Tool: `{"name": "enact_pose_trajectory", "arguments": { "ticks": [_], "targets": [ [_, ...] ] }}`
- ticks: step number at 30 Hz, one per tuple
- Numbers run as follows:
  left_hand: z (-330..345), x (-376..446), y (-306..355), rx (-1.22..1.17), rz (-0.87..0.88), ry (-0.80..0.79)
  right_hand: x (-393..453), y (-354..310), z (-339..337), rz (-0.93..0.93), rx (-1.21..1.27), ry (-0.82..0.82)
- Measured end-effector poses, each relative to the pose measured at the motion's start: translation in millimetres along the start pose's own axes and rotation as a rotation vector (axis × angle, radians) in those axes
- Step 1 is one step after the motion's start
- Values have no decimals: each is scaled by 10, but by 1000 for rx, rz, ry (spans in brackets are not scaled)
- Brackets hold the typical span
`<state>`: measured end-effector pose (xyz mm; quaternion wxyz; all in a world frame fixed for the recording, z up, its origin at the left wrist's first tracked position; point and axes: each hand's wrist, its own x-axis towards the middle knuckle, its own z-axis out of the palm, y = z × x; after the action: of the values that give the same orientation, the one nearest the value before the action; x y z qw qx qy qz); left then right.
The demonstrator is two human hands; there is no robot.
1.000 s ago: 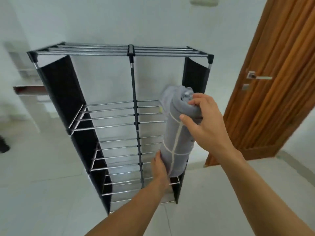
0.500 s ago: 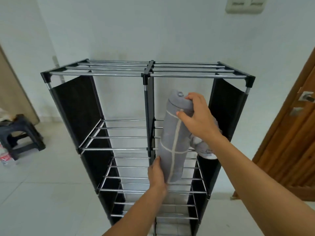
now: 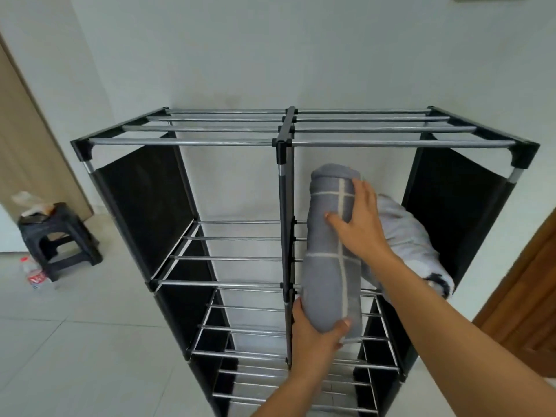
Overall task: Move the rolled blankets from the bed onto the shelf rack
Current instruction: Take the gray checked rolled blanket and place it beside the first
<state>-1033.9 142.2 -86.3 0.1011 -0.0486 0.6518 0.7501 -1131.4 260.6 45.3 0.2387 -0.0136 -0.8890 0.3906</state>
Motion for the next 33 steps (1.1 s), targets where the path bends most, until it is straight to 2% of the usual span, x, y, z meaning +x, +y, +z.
{"name": "enact_pose_trajectory", "arguments": {
  "ticks": [4, 15, 22, 33],
  "targets": [
    [-23, -18, 120, 99, 62, -58, -174, 196, 181, 133, -48, -77],
    [-26, 26, 281, 110, 111, -9, -188, 289, 319, 486, 8, -214],
    [28, 135, 481, 115, 200, -33, -92, 189, 227, 433, 58, -128],
    [104, 293, 616, 264, 132, -73, -326, 224, 218, 415, -57, -183]
  ]
}}
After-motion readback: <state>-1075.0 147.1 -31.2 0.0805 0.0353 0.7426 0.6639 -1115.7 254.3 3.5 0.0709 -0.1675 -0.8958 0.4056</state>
